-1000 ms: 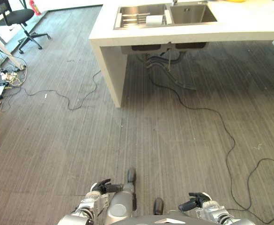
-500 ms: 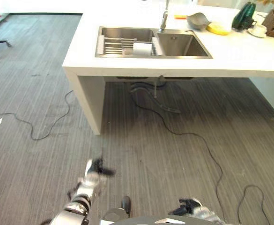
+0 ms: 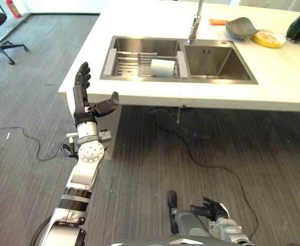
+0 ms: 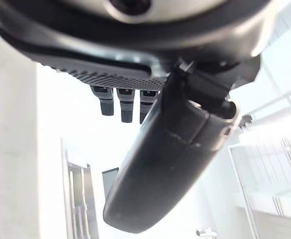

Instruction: Place the dishes in the dishwasher.

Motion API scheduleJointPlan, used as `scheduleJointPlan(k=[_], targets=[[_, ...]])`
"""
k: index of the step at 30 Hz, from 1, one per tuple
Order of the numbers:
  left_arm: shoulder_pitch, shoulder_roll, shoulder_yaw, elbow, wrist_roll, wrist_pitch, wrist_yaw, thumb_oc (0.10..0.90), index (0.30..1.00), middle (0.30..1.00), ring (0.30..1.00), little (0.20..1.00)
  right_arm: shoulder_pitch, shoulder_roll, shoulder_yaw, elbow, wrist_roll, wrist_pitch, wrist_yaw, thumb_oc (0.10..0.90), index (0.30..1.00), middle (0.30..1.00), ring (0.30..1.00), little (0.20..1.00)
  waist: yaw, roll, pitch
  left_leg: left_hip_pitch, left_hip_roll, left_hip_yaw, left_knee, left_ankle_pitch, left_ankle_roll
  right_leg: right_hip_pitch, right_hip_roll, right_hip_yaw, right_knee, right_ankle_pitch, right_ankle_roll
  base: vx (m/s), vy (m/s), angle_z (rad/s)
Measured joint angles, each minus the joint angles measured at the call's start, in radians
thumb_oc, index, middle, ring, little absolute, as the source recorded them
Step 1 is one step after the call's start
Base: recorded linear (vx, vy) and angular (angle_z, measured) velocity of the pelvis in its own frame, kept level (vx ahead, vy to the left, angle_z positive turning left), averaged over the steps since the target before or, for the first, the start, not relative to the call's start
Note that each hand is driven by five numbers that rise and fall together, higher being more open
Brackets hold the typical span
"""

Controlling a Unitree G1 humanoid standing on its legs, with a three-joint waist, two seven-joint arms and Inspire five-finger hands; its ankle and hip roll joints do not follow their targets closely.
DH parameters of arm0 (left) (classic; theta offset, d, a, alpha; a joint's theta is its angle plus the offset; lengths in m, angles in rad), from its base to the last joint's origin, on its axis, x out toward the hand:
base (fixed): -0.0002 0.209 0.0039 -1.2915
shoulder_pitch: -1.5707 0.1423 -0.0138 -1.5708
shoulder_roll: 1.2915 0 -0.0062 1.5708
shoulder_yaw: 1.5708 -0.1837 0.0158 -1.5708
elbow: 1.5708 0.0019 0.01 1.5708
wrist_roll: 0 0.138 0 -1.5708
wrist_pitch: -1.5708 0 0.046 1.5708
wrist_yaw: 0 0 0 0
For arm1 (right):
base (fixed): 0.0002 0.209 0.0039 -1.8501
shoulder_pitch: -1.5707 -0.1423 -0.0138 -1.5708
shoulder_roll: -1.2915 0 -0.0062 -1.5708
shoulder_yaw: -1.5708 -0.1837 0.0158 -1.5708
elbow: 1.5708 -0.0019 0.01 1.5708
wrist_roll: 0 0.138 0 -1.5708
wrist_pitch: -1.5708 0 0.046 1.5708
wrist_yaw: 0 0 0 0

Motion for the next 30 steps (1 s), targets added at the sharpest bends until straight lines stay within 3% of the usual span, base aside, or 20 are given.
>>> scheduleJointPlan(k=[2, 3, 4, 6, 7, 8, 9, 11, 12, 13, 14, 16, 18, 19, 20, 21, 24, 26, 30], targets=[[0.01, -0.005, -0.009, -0.043, 0.031, -0.007, -0.011, 0.8, 0.9, 0.9, 0.9, 0.9, -0.008, -0.021, 0.009, 0.014, -0.01, 0.005, 0.001, 0.8, 0.9, 0.9, 0.9, 0.9, 0.006, 0.025, -0.016, -0.006, 0.027, 0.051, 0.021, 0.011, -0.012, 0.015, 0.03, -0.013, -0.01, -0.012, -0.038, 0.31, -0.184, 0.26], [0.01, -0.004, -0.007, -0.064, 0.037, -0.006, -0.024, 0.8, 0.9, 0.9, 0.9, 0.9, -0.027, -0.031, 0.047, 0.022, -0.029, 0.011, 0.002, 0.8, 0.9, 0.9, 0.9, 0.9, 0.011, 0.034, -0.017, -0.003, 0.038, 0.059, 0.039, 0.034, -0.042, 0.039, 0.039, -0.025, -0.037, -0.015, -0.047, 0.17, -0.117, 0.0], [0.021, -0.006, -0.005, -0.095, 0.037, -0.007, -0.041, 0.8, 0.9, 0.9, 0.9, 0.9, -0.025, -0.033, 0.074, 0.034, -0.048, 0.028, 0.007, 0.8, 0.9, 0.9, 0.9, 0.9, 0.012, 0.026, -0.017, -0.006, 0.042, 0.066, 0.096, 0.043, -0.077, 0.108, 0.043, -0.021, -0.095, -0.001, -0.064, 0.16, -0.133, 0.0], [0.034, 0.001, -0.004, -0.12, 0.037, -0.018, -0.047, 0.8, 0.9, 0.9, 0.9, 0.9, -0.017, -0.036, 0.088, 0.031, -0.058, 0.028, 0.011, 0.8, 0.9, 0.9, 0.9, 0.9, 0.013, 0.022, -0.03, -0.011, 0.036, 0.067, 0.05, 0.027, -0.092, 0.153, 0.039, -0.022, -0.135, -0.006, -0.069, 0.24, -0.249, -0.02], [0.031, 0.006, -0.003, -0.137, 0.039, -0.024, -0.048, 0.8, 0.9, 0.9, 0.9, 0.9, -0.029, -0.046, 0.088, 0.018, -0.064, 0.032, 0.013, 0.8, 0.9, 0.9, 0.9, 0.9, 0.012, 0.041, -0.031, -0.039, 0.044, 0.059, 0.059, 0.099, -0.094, 0.155, 0.057, -0.032, -0.139, -0.031, -0.069, 0.15, -0.185, -0.01], [0.029, 0.033, -0.003, -0.151, 0.045, -0.024, -0.058, 0.8, 0.9, 0.9, 0.9, 0.9, -0.04, -0.05, 0.091, 0.006, -0.064, 0.046, 0.024, 0.8, 0.9, 0.9, 0.9, 0.9, 0.015, 0.045, -0.026, -0.064, 0.047, 0.056, 0.136, 0.059, -0.092, 0.168, 0.061, -0.039, -0.147, -0.036, -0.064, 0.09, -0.213, -0.08], [0.03, 0.102, -0.003, -0.158, 0.091, -0.024, -0.071, 0.8, 0.9, 0.9, 0.9, 0.9, -0.031, -0.036, 0.091, -0.015, -0.064, 0.039, 0.03, 0.8, 0.9, 0.9, 0.9, 0.9, 0.012, 0.017, -0.024, -0.107, 0.03, 0.059, 0.266, 0.06, -0.116, 0.212, 0.052, -0.031, -0.182, -0.011, -0.07, 0.1, -0.22, -0.11], [0.028, 0.189, 0.005, -0.167, 0.163, -0.023, -0.091, 0.8, 0.9, 0.9, 0.9, 0.9, -0.014, -0.037, 0.105, -0.07, -0.063, 0.02, 0.04, 0.8, 0.9, 0.9, 0.9, 0.9, 0.025, 0.017, -0.032, -0.162, 0.027, 0.035, 0.431, 0.069, -0.133, 0.235, 0.064, -0.032, -0.174, -0.044, -0.083, 0.1, -0.192, -0.07], [0.025, 0.23, 0.007, -0.196, 0.198, -0.021, -0.104, 0.8, 0.9, 0.9, 0.9, 0.9, -0.026, -0.038, 0.106, -0.07, -0.063, 0.018, 0.048, 0.8, 0.9, 0.9, 0.9, 0.9, 0.031, 0.018, -0.024, -0.243, 0.024, 0.016, 0.584, 0.1, -0.166, 0.233, 0.072, -0.026, -0.157, -0.061, -0.103, 0.08, -0.085, -0.16], [0.025, 0.239, 0.007, -0.219, 0.216, -0.022, -0.111, 0.8, 0.9, 0.9, 0.9, 0.9, -0.033, -0.038, 0.114, -0.07, -0.063, 0.018, 0.049, 0.8, 0.9, 0.9, 0.9, 0.9, 0.055, 0.018, -0.017, -0.295, 0.006, -0.006, 0.687, 0.15, -0.179, 0.234, 0.066, -0.011, -0.15, -0.068, -0.114, 0.14, -0.059, -0.49], [0.026, 0.228, -0.006, -0.237, 0.248, -0.046, -0.115, 0.8, 0.9, 0.9, 0.9, 0.9, -0.054, -0.038, 0.139, -0.046, -0.064, 0.023, 0.048, 0.8, 0.9, 0.9, 0.9, 0.9, 0.09, 0.004, -0.001, -0.375, -0.046, -0.046, 0.784, 0.131, -0.163, 0.253, 0.046, 0.031, -0.152, -0.074, -0.13, 0.27, -0.075, -0.46], [0.023, 0.234, -0.035, -0.239, 0.282, -0.052, -0.134, 0.8, 0.9, 0.9, 0.9, 0.9, -0.071, -0.042, 0.146, -0.024, -0.064, 0.022, 0.05, 0.8, 0.9, 0.9, 0.9, 0.9, 0.098, 0.004, 0.012, -0.448, -0.063, -0.012, 0.722, 0.082, -0.104, 0.289, 0.031, 0.04, -0.186, -0.078, -0.121, 0.18, -0.009, -0.25], [0.021, 0.241, -0.052, -0.239, 0.308, -0.054, -0.155, 0.8, 0.9, 0.9, 0.9, 0.9, -0.078, -0.047, 0.144, -0.013, -0.064, 0.024, 0.051, 0.8, 0.9, 0.9, 0.9, 0.9, 0.094, 0.014, 0.024, -0.468, -0.045, 0.04, 0.515, 0.085, -0.086, 0.309, 0.034, 0.033, -0.211, -0.078, -0.121, 0.22, 0.092, -0.04], [0.002, 0.227, -0.087, -0.23, 0.313, -0.05, -0.156, 0.8, 0.9, 0.9, 0.9, 0.9, -0.077, -0.052, 0.145, 0.016, -0.065, 0.022, 0.053, 0.8, 0.9, 0.9, 0.9, 0.9, 0.081, 0.038, 0.033, -0.49, -0.016, 0.132, 0.289, 0.117, -0.063, 0.34, 0.046, 0.03, -0.216, -0.106, -0.103, 0.21, 0.086, 0.14], [-0.012, 0.213, -0.108, -0.225, 0.312, -0.05, -0.162, 0.8, 0.9, 0.9, 0.9, 0.9, -0.071, -0.056, 0.146, 0.027, -0.066, 0.027, 0.054, 0.8, 0.9, 0.9, 0.9, 0.9, 0.073, 0.056, 0.034, -0.473, -0.011, 0.175, 0.158, 0.153, -0.055, 0.345, 0.049, 0.007, -0.211, -0.117, -0.107, 0.24, 0.051, -0.07], [-0.006, 0.22, -0.128, -0.229, 0.314, -0.049, -0.182, 0.8, 0.9, 0.9, 0.9, 0.9, -0.046, -0.065, 0.146, 0.018, -0.068, 0.033, 0.059, 0.8, 0.9, 0.9, 0.9, 0.9, 0.074, 0.06, 0.04, -0.47, 0.002, 0.172, 0.133, 0.205, -0.05, 0.37, 0.063, 0.028, -0.209, -0.118, -0.103, 0.14, 0.033, -0.31], [-0.005, 0.253, -0.128, -0.231, 0.333, -0.048, -0.216, 0.8, 0.9, 0.9, 0.9, 0.9, 0.002, -0.071, 0.146, 0.011, -0.067, 0.035, 0.067, 0.8, 0.9, 0.9, 0.9, 0.9, 0.042, 0.058, 0.019, -0.397, -0.022, 0.156, 0.12, 0.249, -0.026, 0.412, 0.065, 0.036, -0.208, -0.155, -0.082, 0.14, 0.042, -0.29], [-0.047, 0.274, -0.137, -0.221, 0.353, -0.047, -0.227, 0.8, 0.9, 0.9, 0.9, 0.9, 0.03, -0.072, 0.141, 0.014, -0.067, 0.04, 0.069, 0.8, 0.9, 0.9, 0.9, 0.9, 0.011, 0.059, 0.012, -0.301, -0.029, 0.162, -0.008, 0.267, 0.029, 0.437, 0.071, 0.026, -0.206, -0.187, -0.049, 0.11, 0.056, 0.17], [-0.052, 0.352, -0.146, -0.212, 0.432, -0.021, -0.242, 0.8, 0.9, 0.9, 0.9, 0.9, 0.037, -0.052, 0.139, 0.014, -0.088, 0.04, 0.074, 0.8, 0.9, 0.9, 0.9, 0.9, 0.01, 0.042, -0.008, -0.242, -0.061, 0.135, -0.065, 0.268, 0.064, 0.448, 0.039, 0.002, -0.157, -0.223, 0.015, 0.09, 0.053, 0.21]])
